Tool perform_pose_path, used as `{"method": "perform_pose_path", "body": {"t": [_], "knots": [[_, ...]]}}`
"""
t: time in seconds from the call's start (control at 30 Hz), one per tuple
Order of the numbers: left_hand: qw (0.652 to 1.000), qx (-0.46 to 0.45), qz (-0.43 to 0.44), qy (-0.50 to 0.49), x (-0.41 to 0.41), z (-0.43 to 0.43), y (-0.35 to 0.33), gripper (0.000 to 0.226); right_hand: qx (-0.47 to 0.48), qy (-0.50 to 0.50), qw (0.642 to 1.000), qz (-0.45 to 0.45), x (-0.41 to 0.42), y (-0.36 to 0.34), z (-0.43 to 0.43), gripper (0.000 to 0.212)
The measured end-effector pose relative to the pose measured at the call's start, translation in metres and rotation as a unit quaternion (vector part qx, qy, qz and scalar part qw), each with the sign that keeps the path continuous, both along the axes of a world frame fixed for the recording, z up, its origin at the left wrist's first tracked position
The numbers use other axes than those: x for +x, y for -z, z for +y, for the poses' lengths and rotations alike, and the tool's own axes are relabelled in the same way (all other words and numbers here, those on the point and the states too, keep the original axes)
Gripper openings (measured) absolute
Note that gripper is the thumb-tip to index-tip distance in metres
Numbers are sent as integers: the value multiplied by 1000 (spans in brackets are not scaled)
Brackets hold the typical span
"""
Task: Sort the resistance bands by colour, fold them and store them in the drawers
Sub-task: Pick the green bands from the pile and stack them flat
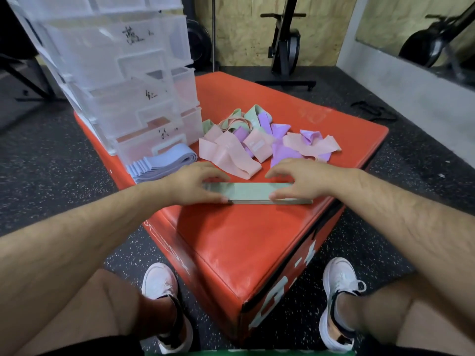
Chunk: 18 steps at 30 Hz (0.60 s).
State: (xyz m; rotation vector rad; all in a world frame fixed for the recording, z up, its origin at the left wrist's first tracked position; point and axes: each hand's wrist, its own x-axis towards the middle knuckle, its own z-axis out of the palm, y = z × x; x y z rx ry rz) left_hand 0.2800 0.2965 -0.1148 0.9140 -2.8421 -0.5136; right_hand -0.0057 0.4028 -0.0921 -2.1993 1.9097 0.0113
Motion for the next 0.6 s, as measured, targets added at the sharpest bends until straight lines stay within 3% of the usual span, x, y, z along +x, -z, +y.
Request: {"method": "perform_pose_path", "body": {"t": [0.1,0.23,0.3,0.37,0.47,0.6], "knots": [[998,-43,36,-40,-19,-12,-7,69,-64,27,996,-53,1,-7,-18,43],[993,-50,73,-79,-57,-30,-23,67,-122,81,986,-82,5,-15,-53,36],[992,-58,62,-96,-77,-38,-29,52,-141,105,980,-90,3,-13,-75,28],[990,-70,55,-110,-96,-48,-28,41,-154,121,976,-100,3,-12,-93,28],[988,-61,59,-130,-117,-67,-18,54,-161,150,971,-98,3,-8,-118,32],[985,-49,73,-150,-131,-95,-3,49,-132,205,966,-88,-6,4,-154,35]]}}
